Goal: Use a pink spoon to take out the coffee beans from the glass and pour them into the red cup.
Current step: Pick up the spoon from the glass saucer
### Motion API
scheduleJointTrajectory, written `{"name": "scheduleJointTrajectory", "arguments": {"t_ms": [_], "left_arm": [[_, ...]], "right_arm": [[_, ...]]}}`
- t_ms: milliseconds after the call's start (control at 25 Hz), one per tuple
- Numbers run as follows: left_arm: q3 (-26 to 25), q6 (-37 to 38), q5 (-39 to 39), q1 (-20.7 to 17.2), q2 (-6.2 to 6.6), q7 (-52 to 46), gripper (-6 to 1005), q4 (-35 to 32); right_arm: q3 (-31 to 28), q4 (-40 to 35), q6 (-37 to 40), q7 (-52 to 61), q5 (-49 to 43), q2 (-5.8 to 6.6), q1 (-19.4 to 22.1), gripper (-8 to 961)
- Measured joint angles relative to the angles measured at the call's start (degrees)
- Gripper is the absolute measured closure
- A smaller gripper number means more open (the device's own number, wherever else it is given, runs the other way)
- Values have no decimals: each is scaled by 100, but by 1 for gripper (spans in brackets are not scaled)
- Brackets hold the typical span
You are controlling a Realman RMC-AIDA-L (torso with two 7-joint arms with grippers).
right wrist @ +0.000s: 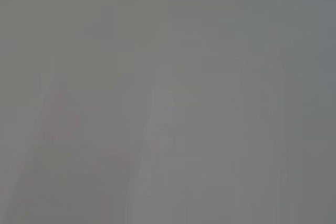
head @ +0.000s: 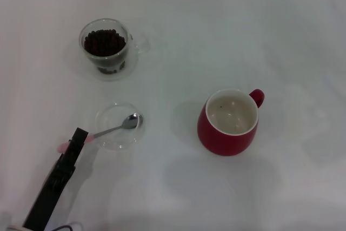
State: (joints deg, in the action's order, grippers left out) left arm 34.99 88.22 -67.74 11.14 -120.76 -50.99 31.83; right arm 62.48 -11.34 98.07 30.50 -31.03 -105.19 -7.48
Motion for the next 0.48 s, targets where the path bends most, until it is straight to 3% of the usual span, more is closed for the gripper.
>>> {"name": "scheduleJointTrajectory", "arguments": {"t_ms": [480], "left_arm": [[-2, -59, -95, 73, 0, 42, 407, -10]], "right_arm": [[-18, 0, 6, 0, 0, -18, 59, 348]]}}
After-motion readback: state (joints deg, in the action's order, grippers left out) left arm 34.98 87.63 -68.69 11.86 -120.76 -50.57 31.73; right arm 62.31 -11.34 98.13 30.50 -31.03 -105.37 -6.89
